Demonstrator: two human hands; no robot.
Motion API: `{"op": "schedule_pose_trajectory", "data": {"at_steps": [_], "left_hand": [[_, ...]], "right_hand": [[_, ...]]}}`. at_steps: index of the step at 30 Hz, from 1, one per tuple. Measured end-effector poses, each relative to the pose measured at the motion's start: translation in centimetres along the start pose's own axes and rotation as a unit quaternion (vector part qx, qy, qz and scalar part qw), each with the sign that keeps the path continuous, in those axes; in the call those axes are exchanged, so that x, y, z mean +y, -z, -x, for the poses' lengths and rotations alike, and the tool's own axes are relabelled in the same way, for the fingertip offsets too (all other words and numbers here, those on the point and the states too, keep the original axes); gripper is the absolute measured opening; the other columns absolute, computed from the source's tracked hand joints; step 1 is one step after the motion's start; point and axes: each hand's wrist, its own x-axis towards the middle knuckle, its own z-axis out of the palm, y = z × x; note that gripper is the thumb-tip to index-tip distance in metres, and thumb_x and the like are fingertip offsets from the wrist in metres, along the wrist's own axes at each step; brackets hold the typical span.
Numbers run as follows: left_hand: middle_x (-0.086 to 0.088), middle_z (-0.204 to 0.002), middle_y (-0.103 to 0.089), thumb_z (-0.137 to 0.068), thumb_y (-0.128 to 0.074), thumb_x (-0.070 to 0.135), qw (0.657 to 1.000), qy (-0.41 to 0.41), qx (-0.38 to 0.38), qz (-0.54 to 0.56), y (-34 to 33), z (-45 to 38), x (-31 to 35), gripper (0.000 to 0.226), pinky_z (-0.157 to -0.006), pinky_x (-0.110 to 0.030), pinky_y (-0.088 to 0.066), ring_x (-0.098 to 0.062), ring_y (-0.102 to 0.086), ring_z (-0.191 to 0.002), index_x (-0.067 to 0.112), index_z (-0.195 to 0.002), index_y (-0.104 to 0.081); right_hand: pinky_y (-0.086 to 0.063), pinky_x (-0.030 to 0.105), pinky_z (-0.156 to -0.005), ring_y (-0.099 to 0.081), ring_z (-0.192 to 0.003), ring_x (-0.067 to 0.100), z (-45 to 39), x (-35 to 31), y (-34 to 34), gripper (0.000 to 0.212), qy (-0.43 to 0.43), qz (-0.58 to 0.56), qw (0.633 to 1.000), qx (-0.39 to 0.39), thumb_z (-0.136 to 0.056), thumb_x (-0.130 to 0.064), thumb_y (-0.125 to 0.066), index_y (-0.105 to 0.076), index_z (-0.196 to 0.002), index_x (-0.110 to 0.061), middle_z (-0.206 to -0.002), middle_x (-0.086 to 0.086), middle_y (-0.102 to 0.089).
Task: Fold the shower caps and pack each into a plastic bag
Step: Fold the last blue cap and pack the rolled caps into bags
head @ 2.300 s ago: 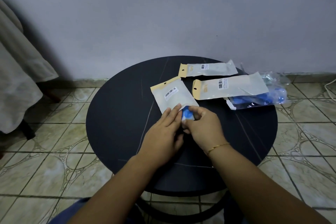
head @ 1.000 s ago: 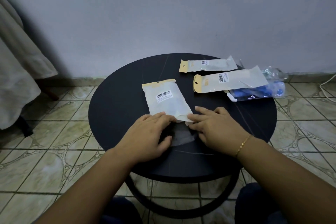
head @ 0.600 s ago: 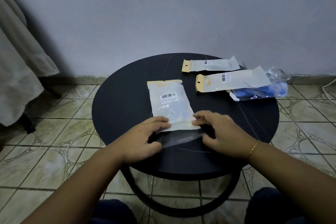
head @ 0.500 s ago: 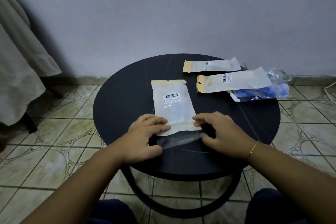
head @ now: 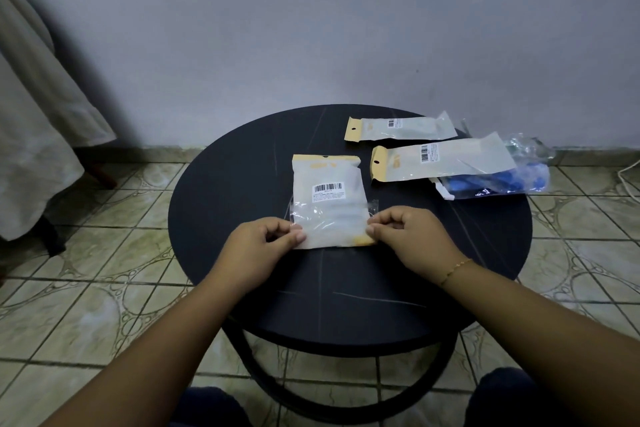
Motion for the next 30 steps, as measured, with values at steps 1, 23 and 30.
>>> {"op": "schedule_pose_trajectory", "data": {"at_steps": [1,23,30], "left_hand": [[0.02,-0.086,-0.069,-0.082,-0.07,0.033,1.0,0.011,0.015,0.007,-0.1,-0.2,0.2,0.003,-0.066,-0.006,-0.042,0.011,-0.061,-0.078,0.03,-0.082,-0.07],[0.016,-0.153,-0.005,-0.09,-0.034,0.006,0.933,-0.199,-0.055,-0.296,-3.4,-1.5,1.7,0.065,-0.107,-0.035,-0.036,-0.013,-0.022,-0.142,0.03,-0.148,-0.021],[0.002,-0.156,0.018,-0.092,-0.017,0.04,0.925,-0.084,-0.127,-0.348,-4.0,-0.5,1.5,0.067,-0.115,-0.026,0.009,-0.012,0.018,-0.143,0.017,-0.148,0.013]], "right_hand": [[-0.043,0.014,-0.066,-0.059,-0.072,0.005,-0.2,-0.2,-0.1,0.004,-0.012,-0.001,1.0,0.003,-0.083,-0.017,-0.068,-0.068,-0.079,-0.019,-0.074,-0.009,-0.065],[-0.032,0.037,-0.104,-0.032,-0.137,0.015,-1.2,-0.3,-2.8,0.069,0.202,0.324,0.924,-0.027,-0.084,-0.047,-0.012,-0.045,-0.137,-0.017,-0.15,0.001,-0.035],[0.007,0.032,-0.116,0.01,-0.143,0.002,-1.3,-0.5,-3.0,0.057,0.142,0.406,0.883,-0.188,-0.1,-0.041,-0.015,0.006,-0.149,-0.02,-0.158,-0.006,0.01]]}}
